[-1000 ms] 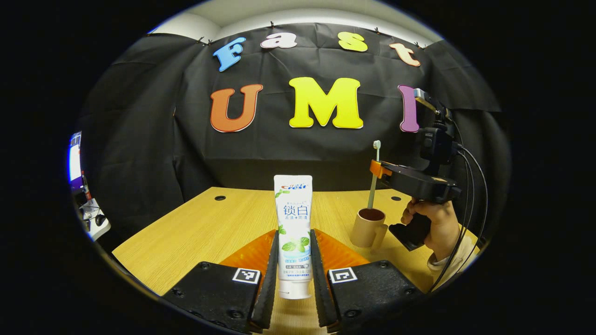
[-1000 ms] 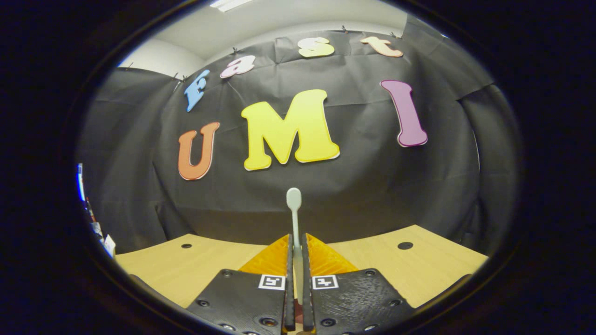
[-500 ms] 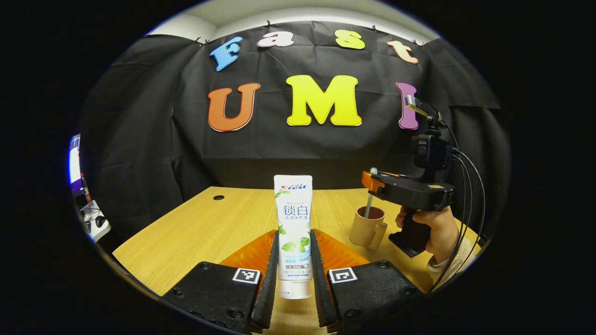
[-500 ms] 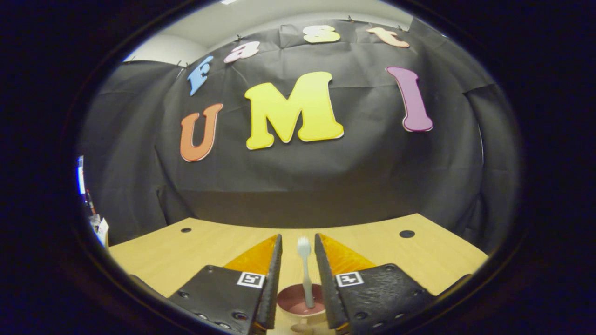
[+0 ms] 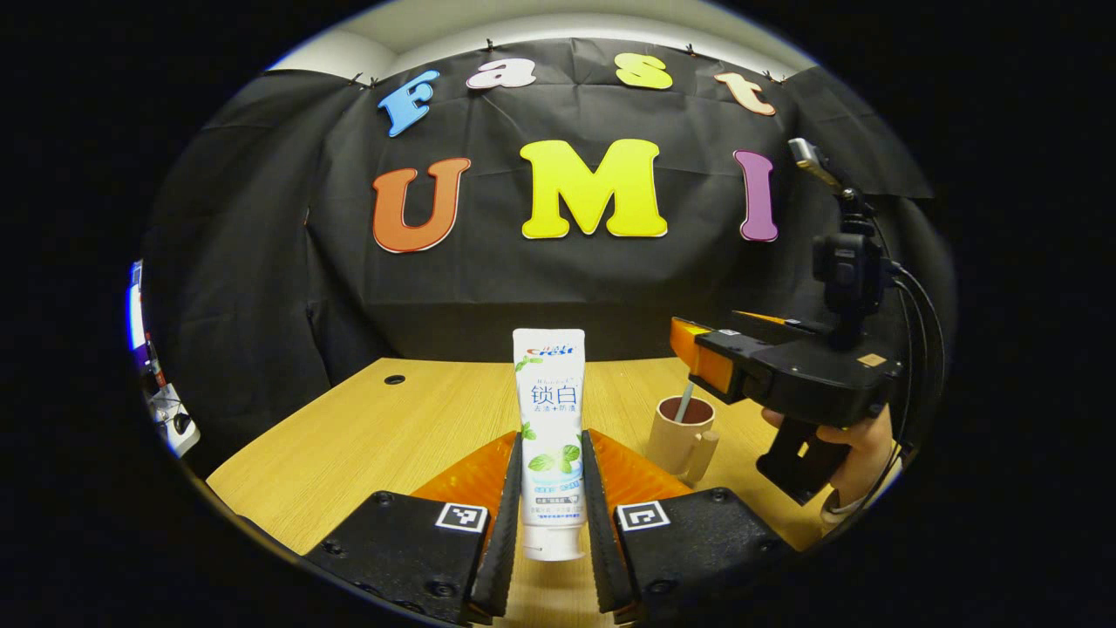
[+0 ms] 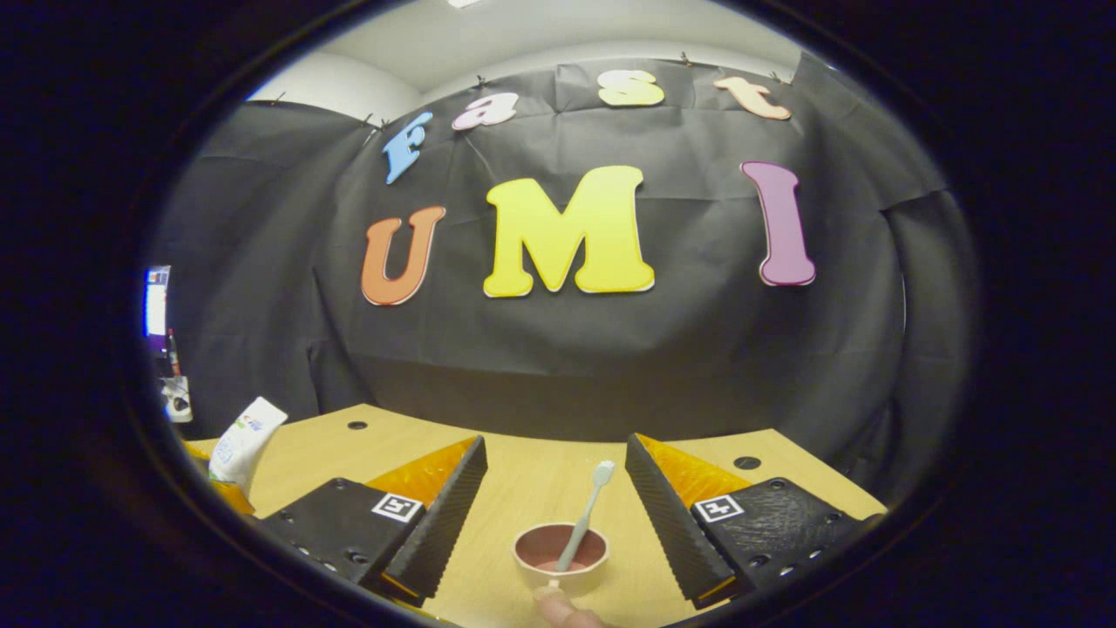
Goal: Put the toothbrush and toothpaste on the desktop into the cup, then pick up the cup and place it on the coaster on the desktop.
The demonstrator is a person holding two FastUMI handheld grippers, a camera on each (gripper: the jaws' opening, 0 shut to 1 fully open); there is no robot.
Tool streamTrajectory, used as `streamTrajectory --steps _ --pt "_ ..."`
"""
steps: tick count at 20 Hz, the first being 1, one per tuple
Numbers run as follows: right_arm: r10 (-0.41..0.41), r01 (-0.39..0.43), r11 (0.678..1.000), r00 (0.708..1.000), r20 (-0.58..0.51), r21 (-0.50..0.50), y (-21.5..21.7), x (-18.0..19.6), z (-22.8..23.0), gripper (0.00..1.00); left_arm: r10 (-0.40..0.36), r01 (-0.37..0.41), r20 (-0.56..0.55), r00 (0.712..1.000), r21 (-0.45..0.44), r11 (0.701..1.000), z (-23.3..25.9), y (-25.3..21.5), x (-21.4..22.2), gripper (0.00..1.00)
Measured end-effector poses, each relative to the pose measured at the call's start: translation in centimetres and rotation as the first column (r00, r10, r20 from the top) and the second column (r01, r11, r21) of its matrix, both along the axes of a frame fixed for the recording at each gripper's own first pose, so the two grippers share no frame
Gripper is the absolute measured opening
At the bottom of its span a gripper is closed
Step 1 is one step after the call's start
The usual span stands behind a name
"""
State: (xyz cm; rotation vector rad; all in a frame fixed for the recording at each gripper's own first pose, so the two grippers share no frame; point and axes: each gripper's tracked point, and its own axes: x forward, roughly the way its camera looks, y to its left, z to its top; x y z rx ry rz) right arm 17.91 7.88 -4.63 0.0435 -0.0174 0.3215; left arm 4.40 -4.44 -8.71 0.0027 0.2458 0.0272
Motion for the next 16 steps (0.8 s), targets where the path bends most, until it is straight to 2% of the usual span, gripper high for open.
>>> streamTrajectory --steps 4,7,8,9,11,16 --pt "-0.054 0.054 0.998 0.998 0.032 -0.009 -3.9 -2.7 0.2 0.97 -0.006 0.005 0.043 0.999 0.016 1.0 1.1 -1.4 2.2 0.4" --pt "-0.052 0.052 0.999 0.999 0.009 0.007 -5.8 -4.6 -1.2 0.97 -0.022 0.019 0.088 0.996 0.032 0.999 2.5 -3.0 4.5 0.4" --pt "-0.045 0.045 0.999 0.999 -0.001 0.009 -6.3 -5.2 -1.8 0.97 -0.023 0.018 0.109 0.994 0.046 0.999 3.1 -3.4 5.4 0.35" --pt "-0.048 0.048 0.999 0.999 -0.007 0.009 -7.0 -5.6 -2.3 0.97 -0.034 0.027 0.131 0.991 0.051 0.998 3.7 -4.2 6.4 0.4" --pt "-0.079 0.079 0.997 0.997 0.002 -0.001 -8.5 -5.4 -2.1 0.96 -0.064 0.059 0.16 0.985 0.036 0.998 4.3 -5.9 8.1 0.4" --pt "-0.124 0.124 0.992 0.992 0.018 0.019 -11.1 -4.5 -1.8 0.96 -0.121 0.123 0.149 0.981 -0.001 0.992 4.2 -9.8 11.6 0.4"
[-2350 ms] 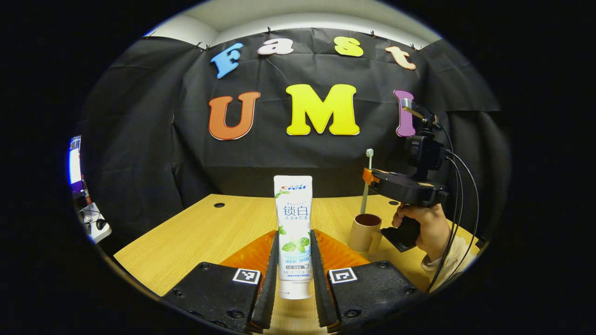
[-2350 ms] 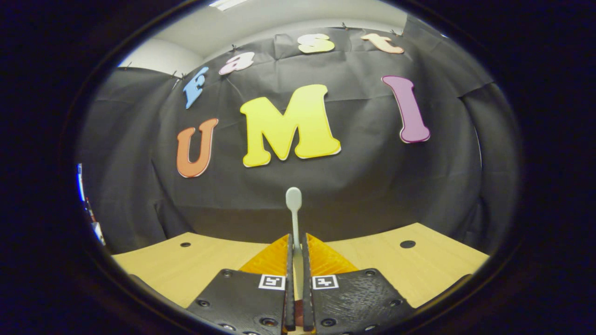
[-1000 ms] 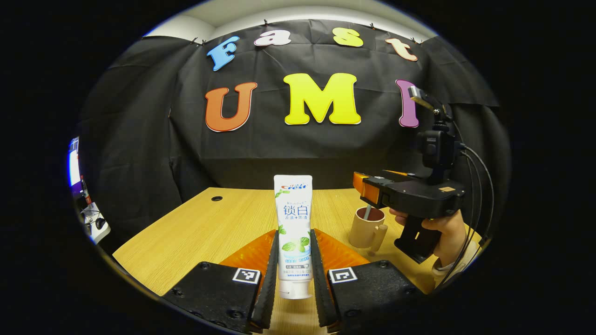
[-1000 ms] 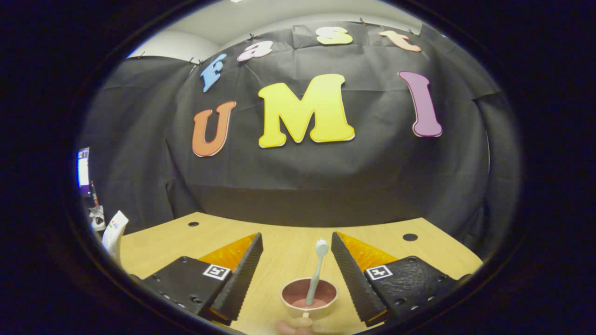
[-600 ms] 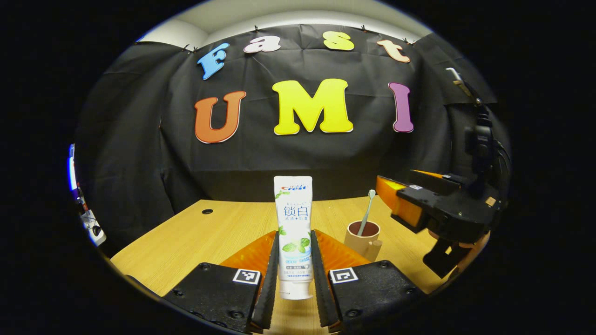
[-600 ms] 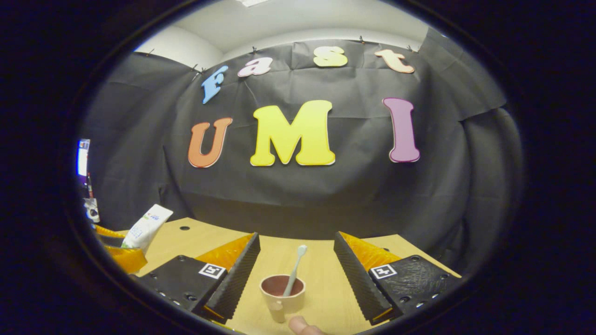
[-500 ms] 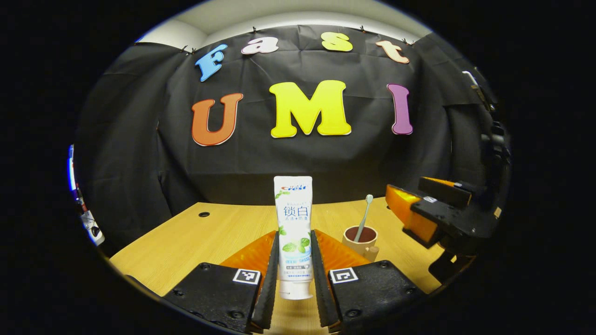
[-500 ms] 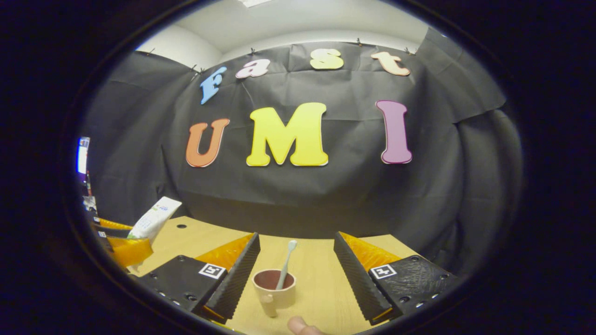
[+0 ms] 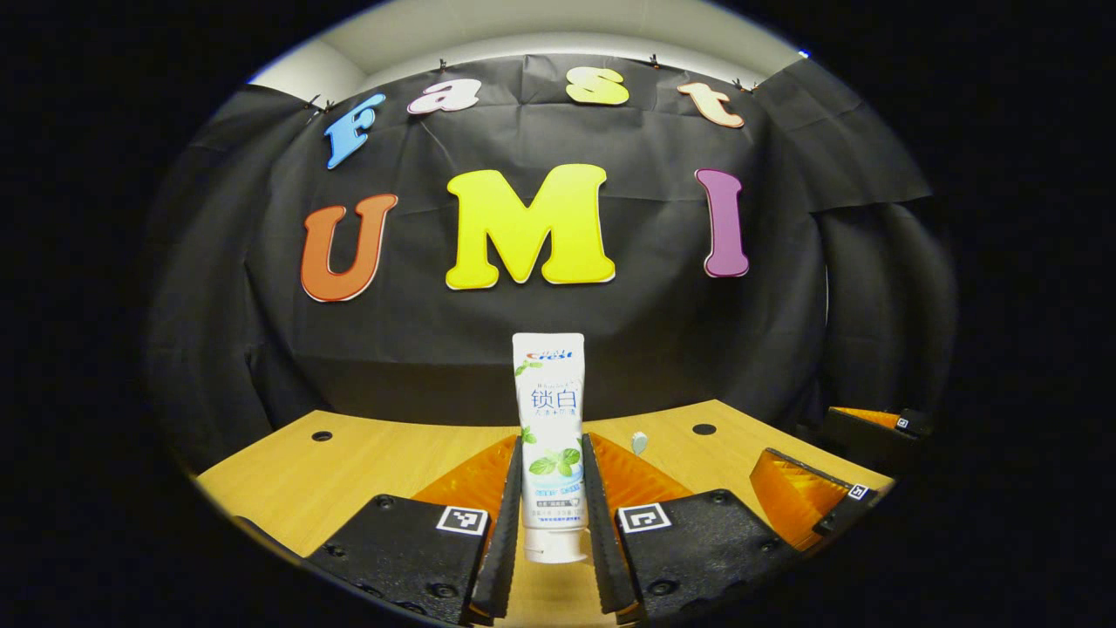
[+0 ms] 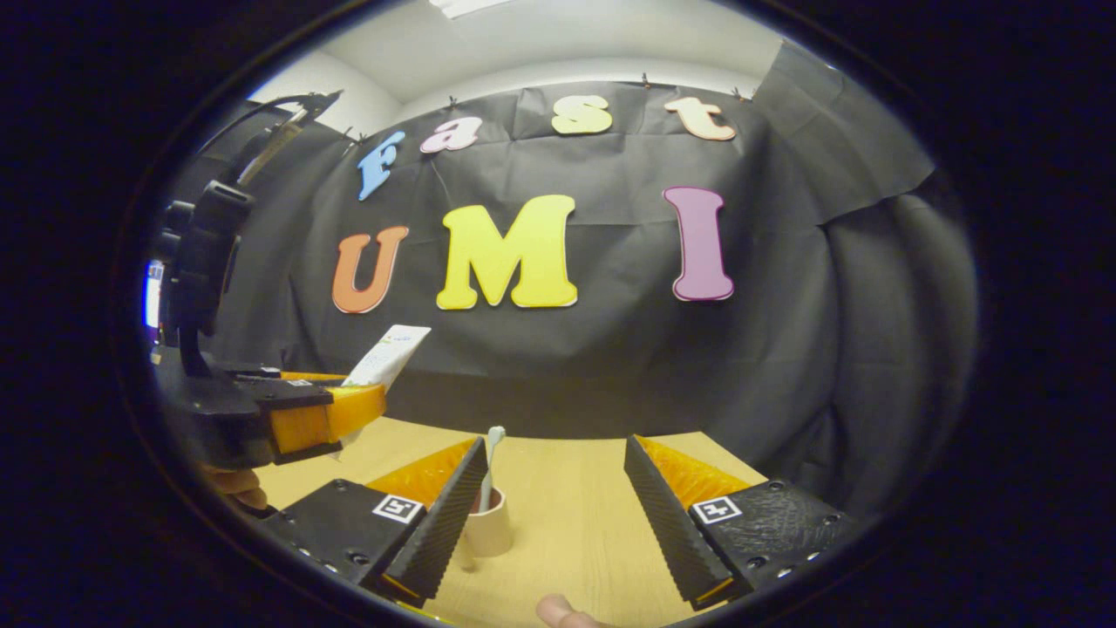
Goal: Put the toothbrush and toothpaste on the desktop into the cup, then pick up the cup and place it on the coaster on the desktop.
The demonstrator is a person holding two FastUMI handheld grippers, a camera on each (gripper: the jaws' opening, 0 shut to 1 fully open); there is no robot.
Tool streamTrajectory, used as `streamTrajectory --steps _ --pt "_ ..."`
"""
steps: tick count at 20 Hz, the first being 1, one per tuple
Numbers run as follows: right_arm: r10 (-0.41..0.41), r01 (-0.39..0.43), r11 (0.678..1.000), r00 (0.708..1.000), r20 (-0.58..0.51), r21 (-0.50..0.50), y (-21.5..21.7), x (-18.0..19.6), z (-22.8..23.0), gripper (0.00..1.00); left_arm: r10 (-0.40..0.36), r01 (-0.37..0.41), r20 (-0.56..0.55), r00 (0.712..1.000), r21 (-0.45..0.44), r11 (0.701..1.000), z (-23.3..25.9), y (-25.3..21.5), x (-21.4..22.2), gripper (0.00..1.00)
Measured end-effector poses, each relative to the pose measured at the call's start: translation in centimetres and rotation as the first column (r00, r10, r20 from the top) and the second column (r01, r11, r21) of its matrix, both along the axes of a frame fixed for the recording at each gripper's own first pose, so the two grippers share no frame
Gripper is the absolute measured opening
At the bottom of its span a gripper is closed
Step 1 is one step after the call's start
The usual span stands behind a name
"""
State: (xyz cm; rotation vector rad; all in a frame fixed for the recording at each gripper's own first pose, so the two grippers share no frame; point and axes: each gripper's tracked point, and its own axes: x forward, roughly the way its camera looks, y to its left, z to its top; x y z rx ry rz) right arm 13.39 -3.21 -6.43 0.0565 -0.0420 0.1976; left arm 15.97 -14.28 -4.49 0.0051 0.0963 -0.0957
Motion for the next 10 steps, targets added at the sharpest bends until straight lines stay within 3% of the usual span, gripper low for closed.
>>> streamTrajectory --steps 6,10 --pt "-0.028 0.028 0.999 1.0 -0.01 0.039 -2.3 1.2 -0.2 0.96 -0.055 0.056 0.059 0.997 -0.021 0.998 0.8 -3.0 1.4 0.4" --pt "-0.032 0.034 0.996 0.999 -0.018 0.083 -3.6 1.5 0.0 0.96 -0.082 0.082 0.015 0.997 -0.025 0.996 -0.8 -4.1 2.4 0.4"
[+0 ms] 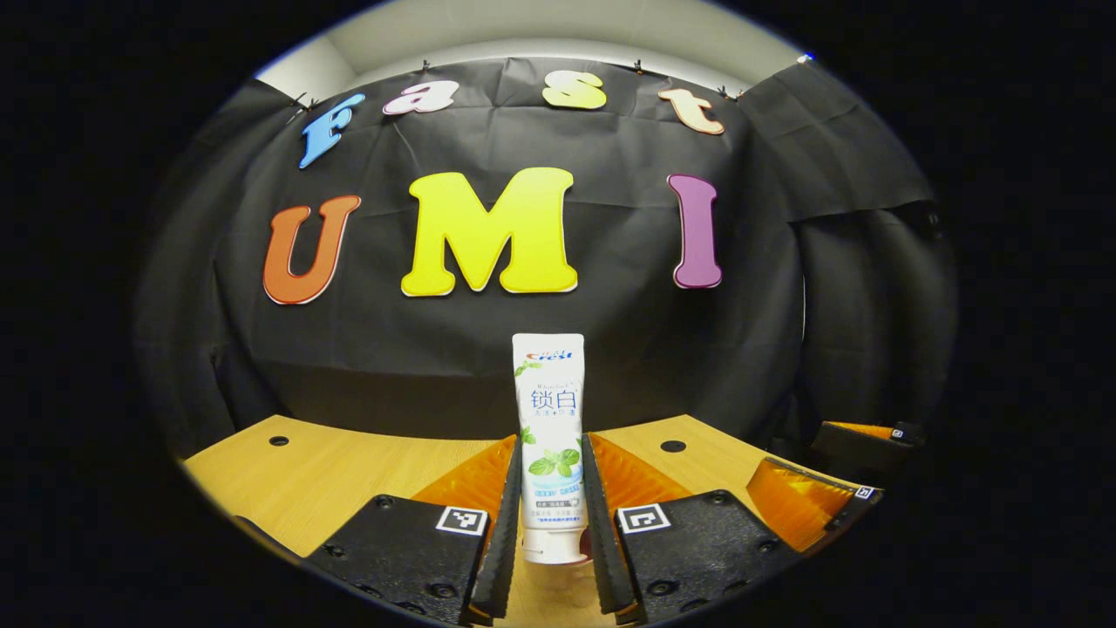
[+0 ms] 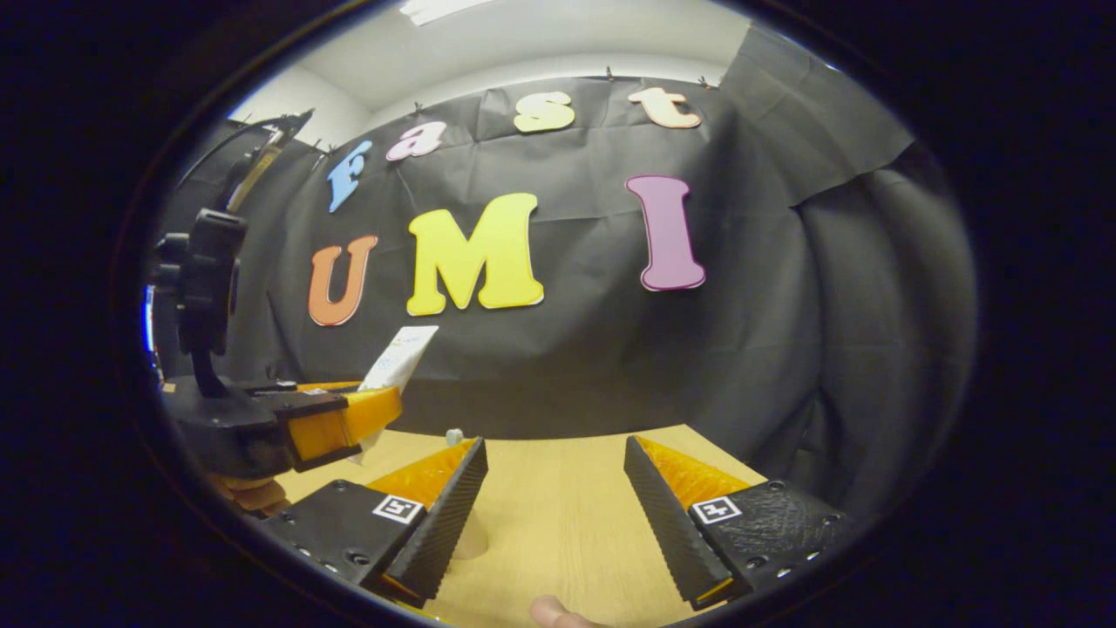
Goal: Put the toothbrush and toothpaste on the desktop into the cup, then pick up the cup and place it on the coaster on the desktop.
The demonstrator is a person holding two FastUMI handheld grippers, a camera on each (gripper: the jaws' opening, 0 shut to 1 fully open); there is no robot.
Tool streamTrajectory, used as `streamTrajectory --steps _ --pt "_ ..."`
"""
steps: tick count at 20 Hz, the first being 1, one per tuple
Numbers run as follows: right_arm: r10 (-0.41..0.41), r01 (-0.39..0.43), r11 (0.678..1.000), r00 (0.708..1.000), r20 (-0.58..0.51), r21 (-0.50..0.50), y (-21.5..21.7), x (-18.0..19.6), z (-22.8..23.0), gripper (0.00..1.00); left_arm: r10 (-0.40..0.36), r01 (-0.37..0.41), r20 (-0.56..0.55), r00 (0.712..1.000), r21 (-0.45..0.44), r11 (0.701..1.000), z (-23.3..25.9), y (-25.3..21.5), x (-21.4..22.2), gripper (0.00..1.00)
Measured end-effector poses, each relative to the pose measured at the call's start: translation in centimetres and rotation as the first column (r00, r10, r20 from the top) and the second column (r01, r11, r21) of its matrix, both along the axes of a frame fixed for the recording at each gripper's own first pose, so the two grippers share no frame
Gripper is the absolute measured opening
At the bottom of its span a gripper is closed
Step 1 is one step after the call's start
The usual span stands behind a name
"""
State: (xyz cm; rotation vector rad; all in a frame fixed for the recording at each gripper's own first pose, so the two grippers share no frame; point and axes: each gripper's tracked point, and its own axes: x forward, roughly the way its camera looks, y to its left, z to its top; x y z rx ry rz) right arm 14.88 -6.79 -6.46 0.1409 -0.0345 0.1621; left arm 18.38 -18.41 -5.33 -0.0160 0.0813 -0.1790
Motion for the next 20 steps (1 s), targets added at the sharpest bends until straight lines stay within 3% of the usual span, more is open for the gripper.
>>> streamTrajectory --steps 4,9,19,20 --pt "-0.013 0.013 1.0 1.0 -0.007 0.026 -0.9 0.4 -0.1 0.92 -0.038 0.035 -0.087 0.996 -0.027 0.999 -2.5 -1.3 0.3 0.4" --pt "0.0 0.0 1.0 1.0 -0.022 0.016 -0.4 0.5 -0.6 0.99 -0.051 0.048 -0.122 0.991 -0.029 0.998 -3.3 -1.6 0.5 0.41" --pt "0.009 -0.009 1.0 0.999 -0.038 0.011 0.0 0.6 -0.9 0.92 -0.055 0.053 -0.197 0.979 -0.013 0.999 -5.6 -2.0 0.6 0.42" --pt "0.009 -0.009 1.0 0.999 -0.039 0.007 0.0 0.6 -0.9 0.96 -0.054 0.054 -0.202 0.978 -0.008 0.999 -5.6 -2.0 0.6 0.48"
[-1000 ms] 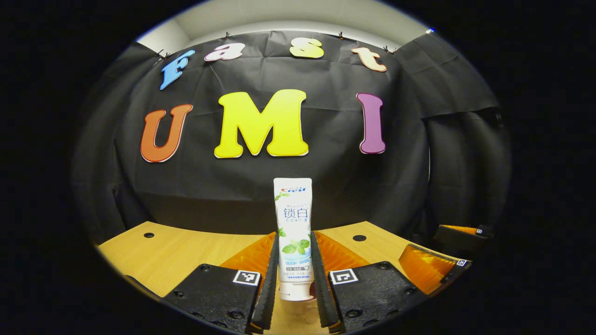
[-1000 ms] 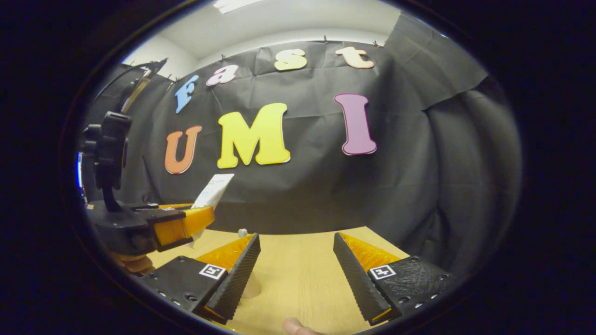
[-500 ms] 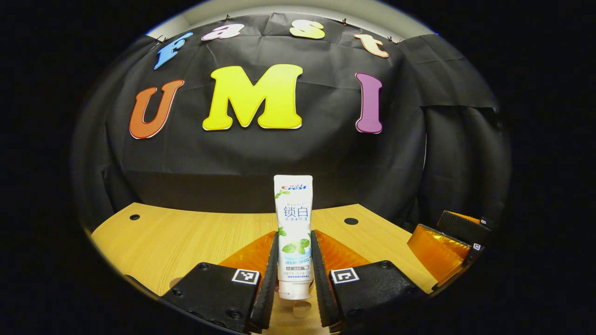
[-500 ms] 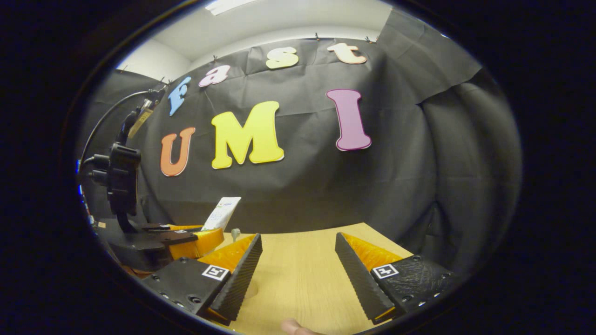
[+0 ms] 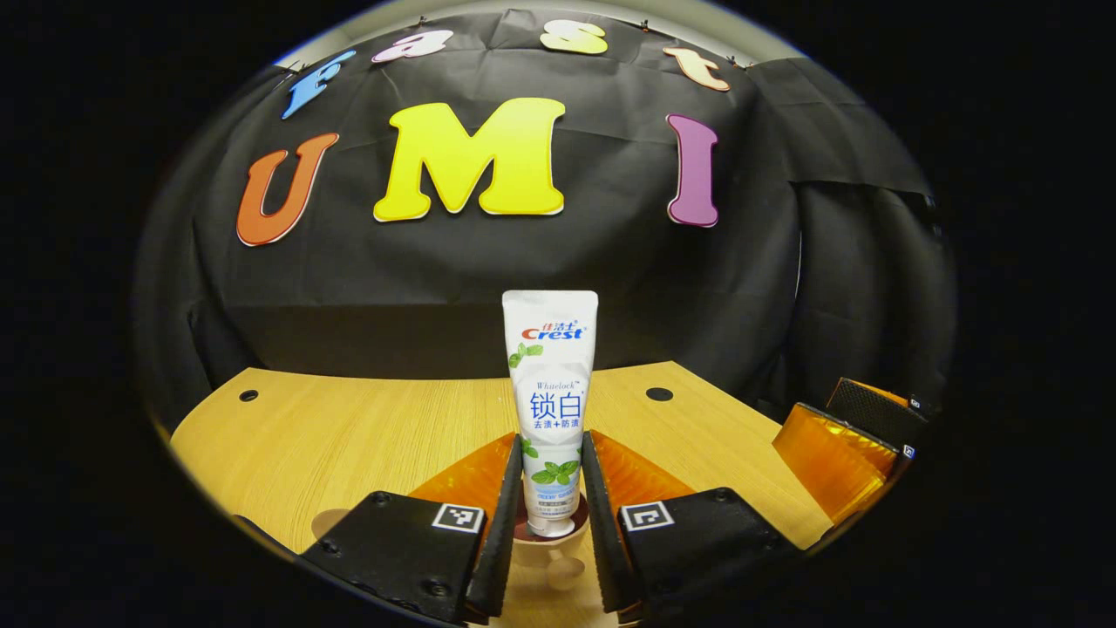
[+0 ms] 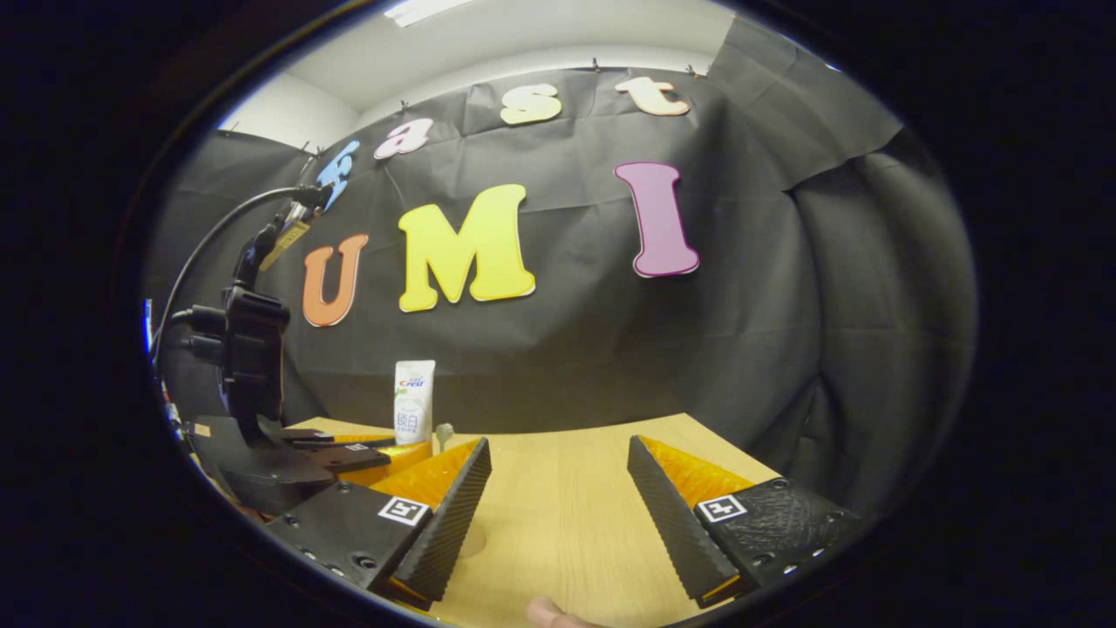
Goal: Put the toothbrush and toothpaste on the desktop into the cup, then pick up the cup and place it on the coaster on the desktop.
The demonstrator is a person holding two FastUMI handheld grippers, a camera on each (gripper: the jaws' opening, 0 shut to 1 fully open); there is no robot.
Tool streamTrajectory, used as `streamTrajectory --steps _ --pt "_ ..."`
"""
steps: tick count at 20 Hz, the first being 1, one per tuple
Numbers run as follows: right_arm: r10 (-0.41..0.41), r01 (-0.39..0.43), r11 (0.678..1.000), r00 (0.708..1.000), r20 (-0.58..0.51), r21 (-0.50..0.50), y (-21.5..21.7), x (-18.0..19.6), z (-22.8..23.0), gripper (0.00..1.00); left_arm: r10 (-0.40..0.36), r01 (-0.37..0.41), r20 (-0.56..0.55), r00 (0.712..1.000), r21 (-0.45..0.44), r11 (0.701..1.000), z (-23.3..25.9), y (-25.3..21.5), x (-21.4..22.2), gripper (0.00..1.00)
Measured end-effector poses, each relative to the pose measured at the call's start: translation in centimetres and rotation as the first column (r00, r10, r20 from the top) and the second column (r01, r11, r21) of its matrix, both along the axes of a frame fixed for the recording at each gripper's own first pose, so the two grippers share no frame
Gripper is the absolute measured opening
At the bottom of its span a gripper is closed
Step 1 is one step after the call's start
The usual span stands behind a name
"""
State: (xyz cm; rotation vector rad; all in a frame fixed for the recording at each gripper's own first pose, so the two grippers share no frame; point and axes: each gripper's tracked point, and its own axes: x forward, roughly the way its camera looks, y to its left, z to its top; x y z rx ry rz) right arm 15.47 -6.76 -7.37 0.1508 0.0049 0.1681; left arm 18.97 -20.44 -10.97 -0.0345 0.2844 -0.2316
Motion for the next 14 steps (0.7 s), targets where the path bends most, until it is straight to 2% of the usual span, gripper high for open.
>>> streamTrajectory --steps 1,5,7,8,9,11,12,13,14 --pt "0.0 0.0 1.0 1.0 -0.003 -0.003 0.0 0.0 -0.1 0.96 0.0 0.0 -0.004 1.0 0.004 1.0 -0.1 0.1 -0.1 0.43" --pt "0.006 -0.006 1.0 1.0 -0.01 -0.012 0.5 -0.1 -0.1 0.96 0.019 -0.02 0.054 0.998 0.017 1.0 1.7 0.9 -0.6 0.44" --pt "0.011 -0.011 1.0 1.0 -0.013 -0.019 1.1 -0.4 -0.1 0.96 0.007 -0.008 0.05 0.999 0.012 1.0 1.8 0.8 -1.1 0.51" --pt "0.014 -0.014 1.0 1.0 -0.011 -0.027 1.4 -0.6 0.0 0.96 0.011 -0.011 0.048 0.999 0.015 1.0 1.9 1.1 -1.5 0.63" --pt "0.006 -0.007 0.999 1.0 -0.009 -0.032 1.5 -0.7 0.1 0.96 0.024 -0.025 0.056 0.998 0.022 0.999 2.3 1.7 -2.0 0.59" --pt "0.014 -0.015 0.999 1.0 -0.016 -0.043 2.3 -0.9 0.0 0.92 0.044 -0.047 0.09 0.995 0.029 0.998 3.1 2.7 -2.7 0.62" --pt "0.014 -0.015 0.999 1.0 -0.027 -0.05 2.7 -1.1 -0.3 0.96 0.047 -0.05 0.108 0.993 0.028 0.998 3.7 3.1 -3.1 0.63" --pt "0.013 -0.015 0.998 0.999 -0.037 -0.056 2.8 -1.1 -0.4 0.92 0.053 -0.056 0.119 0.991 0.027 0.998 4.1 3.6 -3.7 0.64" --pt "0.016 -0.019 0.998 0.999 -0.045 -0.055 3.1 -1.4 -0.5 0.96 0.065 -0.068 0.131 0.989 0.024 0.997 4.7 4.3 -4.2 0.65"
